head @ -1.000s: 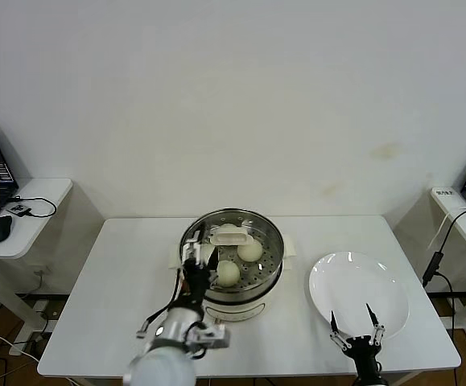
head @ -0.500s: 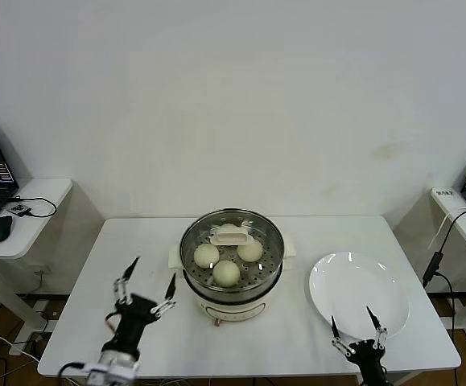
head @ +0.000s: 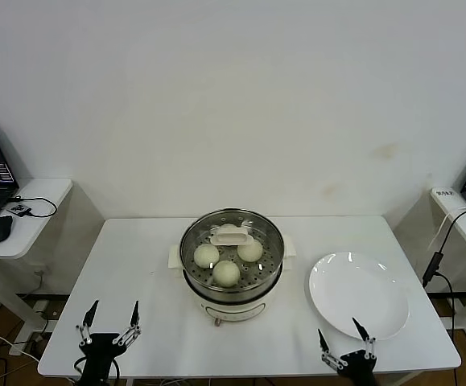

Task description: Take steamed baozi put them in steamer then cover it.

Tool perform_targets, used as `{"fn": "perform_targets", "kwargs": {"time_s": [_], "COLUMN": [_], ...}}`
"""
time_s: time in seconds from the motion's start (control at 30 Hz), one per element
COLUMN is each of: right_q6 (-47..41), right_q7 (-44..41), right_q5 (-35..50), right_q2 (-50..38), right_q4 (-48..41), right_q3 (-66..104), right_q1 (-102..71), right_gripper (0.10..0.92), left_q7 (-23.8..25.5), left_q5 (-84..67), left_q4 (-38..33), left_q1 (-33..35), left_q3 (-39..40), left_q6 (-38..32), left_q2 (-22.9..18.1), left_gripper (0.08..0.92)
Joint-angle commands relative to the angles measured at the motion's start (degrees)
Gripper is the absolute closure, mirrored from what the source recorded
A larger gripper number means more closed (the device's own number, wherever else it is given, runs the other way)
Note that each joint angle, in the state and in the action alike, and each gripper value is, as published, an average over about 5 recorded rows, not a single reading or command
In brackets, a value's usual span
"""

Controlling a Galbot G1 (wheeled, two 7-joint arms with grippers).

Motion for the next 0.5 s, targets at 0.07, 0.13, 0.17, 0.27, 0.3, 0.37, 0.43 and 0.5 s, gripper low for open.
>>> {"fn": "perform_targets", "kwargs": {"time_s": [0.07, 0.13, 0.17, 0.27, 0.3, 0.37, 0.43, 0.5], "right_q6": [-6.53, -6.71, -6.81, -7.0, -7.07, -7.13, -7.14, -7.13], "right_q7": [-1.22, -1.37, -1.38, -1.11, -0.96, -0.7, -0.44, -0.32], "right_q5": [6.32, 6.78, 6.98, 7.03, 6.97, 6.85, 6.77, 6.75], "right_q2": [-2.23, -2.2, -2.15, -1.94, -1.86, -1.65, -1.45, -1.36], "right_q4": [4.53, 4.5, 4.48, 4.41, 4.38, 4.34, 4.34, 4.34], "right_q3": [-2.87, -3.18, -3.4, -4.12, -4.32, -4.58, -4.67, -4.67], "right_q1": [-2.82, -2.84, -2.86, -2.92, -2.93, -2.94, -2.94, -2.94], "right_gripper": [0.202, 0.203, 0.203, 0.203, 0.203, 0.203, 0.202, 0.203], "left_q7": [-1.55, -1.61, -1.62, -1.61, -1.59, -1.5, -1.29, -1.17], "left_q5": [-7.47, -7.45, -7.46, -7.46, -7.45, -7.44, -7.45, -7.47], "left_q4": [3.13, 3.12, 3.1, 3.06, 3.08, 3.19, 3.36, 3.46], "left_q1": [2.76, 2.62, 2.58, 2.48, 2.41, 2.21, 2.06, 2.0], "left_q3": [-1.26, -0.85, -0.66, -0.12, 0.01, 0.15, 0.17, 0.16], "left_q6": [-4.11, -4.04, -4.0, -3.89, -3.84, -3.71, -3.48, -3.36], "left_q2": [-2.0, -2.38, -2.56, -2.88, -2.96, -3.03, -2.95, -2.87], "left_gripper": [0.177, 0.177, 0.177, 0.177, 0.177, 0.177, 0.177, 0.177]}}
